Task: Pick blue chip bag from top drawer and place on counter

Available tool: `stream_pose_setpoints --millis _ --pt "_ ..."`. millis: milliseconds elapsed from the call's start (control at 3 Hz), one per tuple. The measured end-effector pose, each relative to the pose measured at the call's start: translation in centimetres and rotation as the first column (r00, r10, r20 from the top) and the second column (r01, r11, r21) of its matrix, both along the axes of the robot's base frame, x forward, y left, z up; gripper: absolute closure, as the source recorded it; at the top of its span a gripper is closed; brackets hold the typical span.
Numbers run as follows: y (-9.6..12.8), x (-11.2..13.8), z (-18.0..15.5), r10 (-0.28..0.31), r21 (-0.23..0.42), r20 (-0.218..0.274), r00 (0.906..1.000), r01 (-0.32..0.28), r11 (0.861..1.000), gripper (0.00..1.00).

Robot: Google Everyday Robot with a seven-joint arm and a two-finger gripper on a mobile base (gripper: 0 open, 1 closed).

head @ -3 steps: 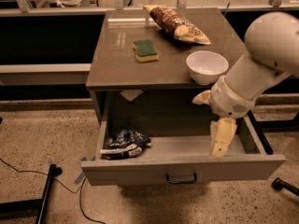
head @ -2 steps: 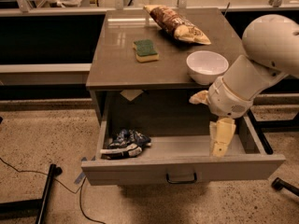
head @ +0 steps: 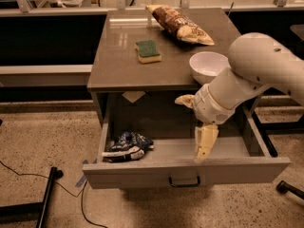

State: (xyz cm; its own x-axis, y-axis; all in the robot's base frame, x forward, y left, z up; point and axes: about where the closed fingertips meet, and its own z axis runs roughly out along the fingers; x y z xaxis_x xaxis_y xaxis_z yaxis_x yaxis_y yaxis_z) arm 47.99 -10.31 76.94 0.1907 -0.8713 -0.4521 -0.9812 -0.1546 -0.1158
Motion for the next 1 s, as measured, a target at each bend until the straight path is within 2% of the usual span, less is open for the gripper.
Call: stream_pose_setpoints --millis 333,667,1000 --pt "4.9 2.6 -1.5 0.12 0.066 0.136 0.9834 -0.13 0.989 0.0" --pt "8.1 3.5 -2.3 0.204 0.085 0.198 0.9589 -0.224 0.971 0.0" --pt "11.4 4.0 -4.9 0.293 0.095 0.228 0.9284 -0.321 0.942 0.0"
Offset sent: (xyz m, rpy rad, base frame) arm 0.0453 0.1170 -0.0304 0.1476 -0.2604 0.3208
